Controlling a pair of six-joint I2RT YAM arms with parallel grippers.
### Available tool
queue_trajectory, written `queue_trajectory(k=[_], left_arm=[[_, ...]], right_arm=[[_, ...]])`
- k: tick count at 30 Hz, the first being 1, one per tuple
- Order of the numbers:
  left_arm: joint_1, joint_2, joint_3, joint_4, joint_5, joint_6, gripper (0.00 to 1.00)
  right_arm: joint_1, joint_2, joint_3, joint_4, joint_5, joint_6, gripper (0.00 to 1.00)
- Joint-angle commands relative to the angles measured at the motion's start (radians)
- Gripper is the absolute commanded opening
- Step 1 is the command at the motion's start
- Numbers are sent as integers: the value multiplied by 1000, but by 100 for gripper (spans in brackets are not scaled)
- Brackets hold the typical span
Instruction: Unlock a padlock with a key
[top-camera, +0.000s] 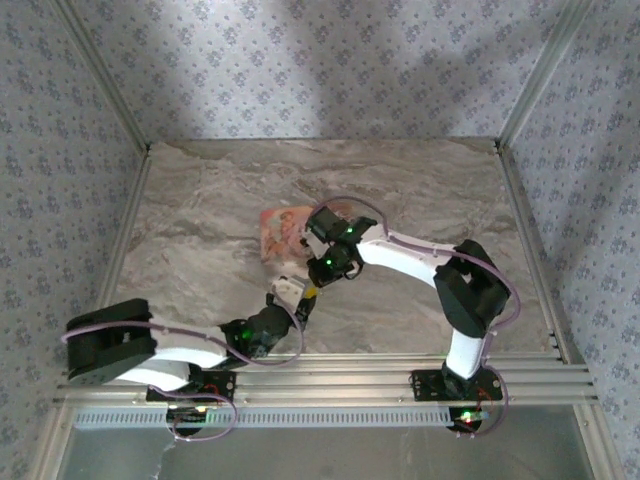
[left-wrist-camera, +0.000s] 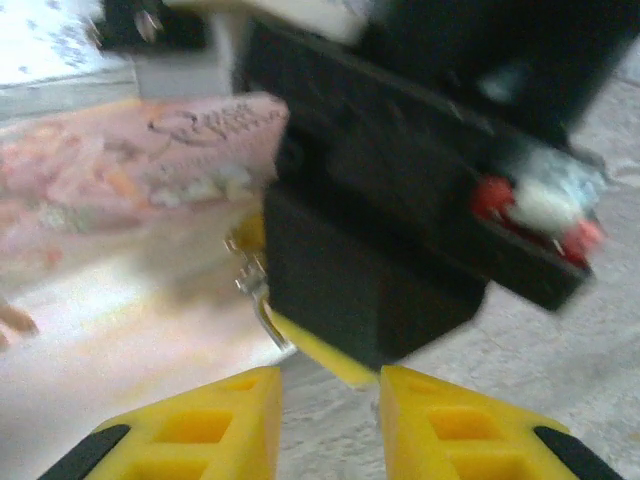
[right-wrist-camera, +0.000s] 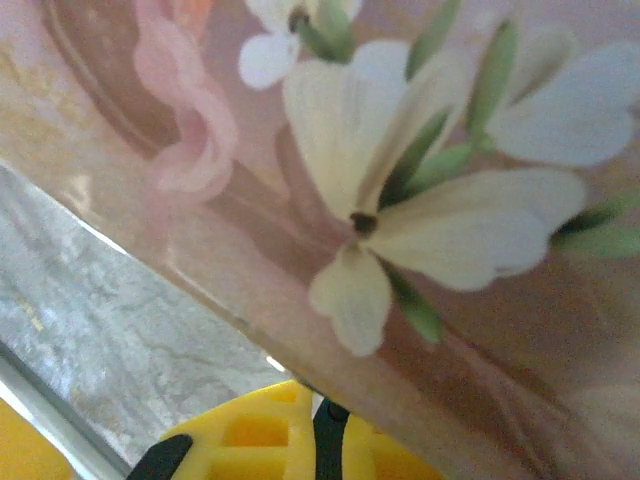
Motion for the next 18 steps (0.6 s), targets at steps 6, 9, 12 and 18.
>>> queue_trajectory(k=[6, 9, 12, 18], left_arm=[[42, -413, -54, -472, -177, -170, 32], [70, -596, -87, -581, -171, -210, 31], [89, -730, -95, -693, -164, -240, 29], [114, -813, -65, -807, -117, -251, 28]], right_arm=[[-105, -71, -156, 173, -193, 104, 0], [-135, -95, -209, 271, -238, 224, 0], [-139, -96, -223, 325, -256, 305, 0], [-141, -85, -224, 364, -219, 475, 0]])
